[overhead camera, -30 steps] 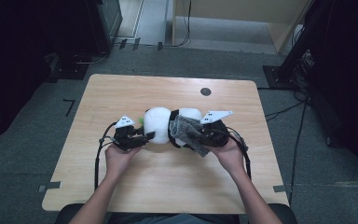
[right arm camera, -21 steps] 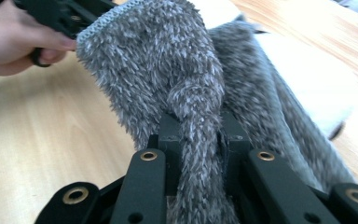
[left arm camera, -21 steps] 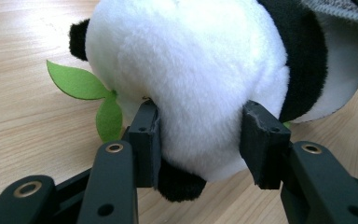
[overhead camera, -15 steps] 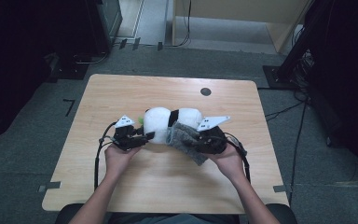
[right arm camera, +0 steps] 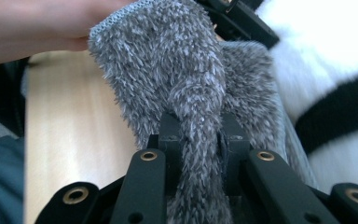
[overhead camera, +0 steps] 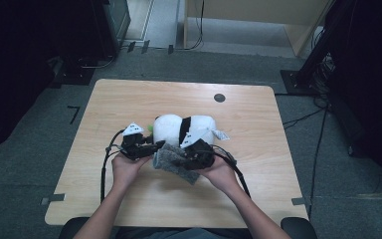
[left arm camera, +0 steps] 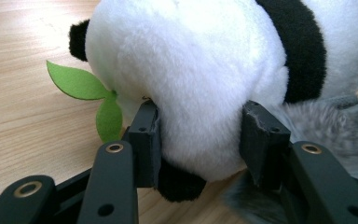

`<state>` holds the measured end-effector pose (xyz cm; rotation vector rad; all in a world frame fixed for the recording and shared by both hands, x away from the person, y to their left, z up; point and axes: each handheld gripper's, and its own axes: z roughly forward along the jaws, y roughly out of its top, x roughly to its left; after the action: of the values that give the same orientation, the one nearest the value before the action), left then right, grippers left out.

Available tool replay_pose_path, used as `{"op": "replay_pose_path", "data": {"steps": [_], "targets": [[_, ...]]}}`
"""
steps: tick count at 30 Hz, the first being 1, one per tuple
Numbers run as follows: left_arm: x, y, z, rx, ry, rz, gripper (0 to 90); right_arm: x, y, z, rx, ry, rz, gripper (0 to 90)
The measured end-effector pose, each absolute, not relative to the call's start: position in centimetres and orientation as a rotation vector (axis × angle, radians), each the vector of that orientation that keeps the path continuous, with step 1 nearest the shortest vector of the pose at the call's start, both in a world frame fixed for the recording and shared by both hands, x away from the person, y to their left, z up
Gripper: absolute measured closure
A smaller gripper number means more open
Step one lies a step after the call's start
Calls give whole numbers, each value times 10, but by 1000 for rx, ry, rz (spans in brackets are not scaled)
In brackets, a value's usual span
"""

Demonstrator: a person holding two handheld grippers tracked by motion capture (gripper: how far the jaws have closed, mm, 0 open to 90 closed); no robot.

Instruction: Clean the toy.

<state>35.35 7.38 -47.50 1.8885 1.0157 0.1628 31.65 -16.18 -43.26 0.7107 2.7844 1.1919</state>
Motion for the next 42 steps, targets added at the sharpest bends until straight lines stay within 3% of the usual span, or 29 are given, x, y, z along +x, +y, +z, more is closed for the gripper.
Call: {"op": "replay_pose_path", "data": {"steps": [8,14,42], "targets": [[354,75,-475,1888,1022,166,545,340,-148,-448,766,2761,1125,768],[353,74,-475,1901,1016,181,548,337,-156,-447,785,2717,1112,767],[354,75,-476,1912,1010,171,546,312,-269,-427,1032,2531,1127,759]]}}
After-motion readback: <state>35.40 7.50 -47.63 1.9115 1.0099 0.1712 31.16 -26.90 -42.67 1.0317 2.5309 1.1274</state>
